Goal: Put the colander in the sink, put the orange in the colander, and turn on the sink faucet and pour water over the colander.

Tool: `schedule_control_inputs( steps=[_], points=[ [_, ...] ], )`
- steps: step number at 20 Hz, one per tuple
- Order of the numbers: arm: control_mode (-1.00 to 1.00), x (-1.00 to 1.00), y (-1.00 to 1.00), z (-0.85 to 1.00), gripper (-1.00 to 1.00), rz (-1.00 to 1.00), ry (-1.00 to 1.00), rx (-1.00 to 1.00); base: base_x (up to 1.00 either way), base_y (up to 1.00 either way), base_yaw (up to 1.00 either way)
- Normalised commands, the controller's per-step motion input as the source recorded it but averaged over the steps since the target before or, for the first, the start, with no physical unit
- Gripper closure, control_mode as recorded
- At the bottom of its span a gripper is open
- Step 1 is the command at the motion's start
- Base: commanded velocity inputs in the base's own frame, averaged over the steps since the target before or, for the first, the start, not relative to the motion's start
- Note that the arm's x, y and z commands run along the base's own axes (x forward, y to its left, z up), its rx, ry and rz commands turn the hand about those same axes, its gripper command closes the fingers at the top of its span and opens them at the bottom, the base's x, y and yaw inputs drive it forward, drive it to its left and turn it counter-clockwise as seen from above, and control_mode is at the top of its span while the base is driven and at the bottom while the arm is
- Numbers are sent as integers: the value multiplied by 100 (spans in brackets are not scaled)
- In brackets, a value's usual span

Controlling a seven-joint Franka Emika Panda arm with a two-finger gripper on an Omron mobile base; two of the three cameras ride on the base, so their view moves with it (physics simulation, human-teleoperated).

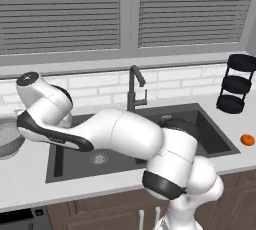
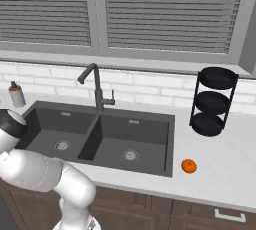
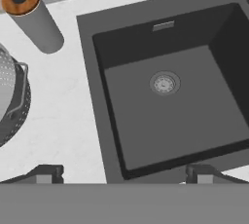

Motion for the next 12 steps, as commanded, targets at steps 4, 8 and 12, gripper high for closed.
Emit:
schedule_control_inputs(
  steps=[4, 8, 12],
  points=[
    [-100, 46, 8, -26, -100, 0, 1, 6, 0, 0, 0],
    [-100, 51, 8, -16, -100, 0, 0, 2, 0, 0, 0],
    [-100, 48, 32, -26, -100, 0, 0, 0, 0, 0, 0]
  ],
)
